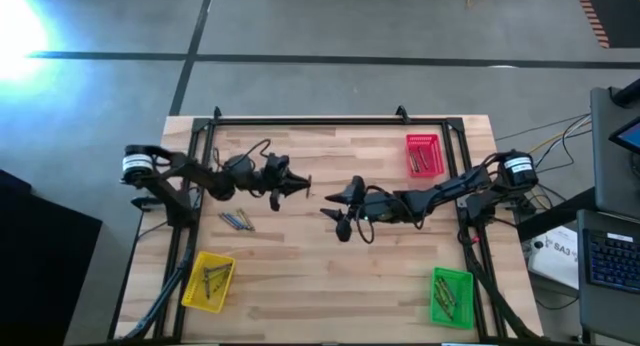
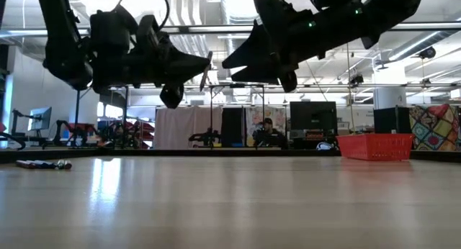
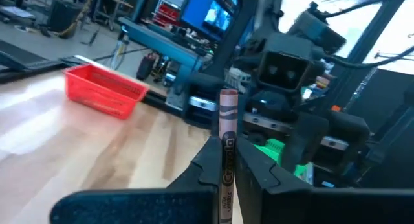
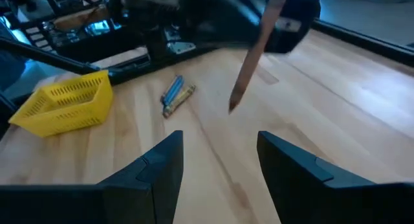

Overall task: Sort crayons
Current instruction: Put the brown crayon into the green bin

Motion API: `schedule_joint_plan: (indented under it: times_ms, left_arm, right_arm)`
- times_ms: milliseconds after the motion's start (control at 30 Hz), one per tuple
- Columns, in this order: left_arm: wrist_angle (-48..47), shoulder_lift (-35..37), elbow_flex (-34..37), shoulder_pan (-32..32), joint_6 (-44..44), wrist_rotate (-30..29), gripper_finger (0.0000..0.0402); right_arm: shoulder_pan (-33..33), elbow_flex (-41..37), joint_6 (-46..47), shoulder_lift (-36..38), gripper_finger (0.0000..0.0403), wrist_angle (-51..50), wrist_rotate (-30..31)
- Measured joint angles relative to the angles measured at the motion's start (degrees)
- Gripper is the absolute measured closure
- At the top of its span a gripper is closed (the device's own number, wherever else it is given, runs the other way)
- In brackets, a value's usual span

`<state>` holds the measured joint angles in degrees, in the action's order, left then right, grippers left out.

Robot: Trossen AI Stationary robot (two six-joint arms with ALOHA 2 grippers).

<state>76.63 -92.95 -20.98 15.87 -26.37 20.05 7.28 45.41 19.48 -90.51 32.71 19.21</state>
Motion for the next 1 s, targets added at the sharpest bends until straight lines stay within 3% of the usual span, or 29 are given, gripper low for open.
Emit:
schedule_joint_plan:
  times_ms: [233,567,800,1000]
  left_arm:
    - [0.33,-3.25,-4.69,-5.01,0.64,-1.52,0.0401]
    - [-0.24,-8.08,-10.07,-7.20,0.37,-1.14,0.0401]
    - [-1.20,-9.57,-10.08,-7.20,0.46,-0.68,0.0401]
    - [-1.65,-9.57,-10.11,-7.20,0.88,4.34,0.0400]
  right_arm:
    - [-0.03,0.00,-2.15,-4.28,0.0216,9.21,-3.13]
    - [-0.03,-0.07,-3.80,-4.81,0.0220,10.02,-2.72]
    - [-0.07,-0.11,-3.66,-4.75,0.0309,8.91,-2.50]
    - [-0.04,-0.11,-3.96,-4.64,0.0382,7.95,-3.13]
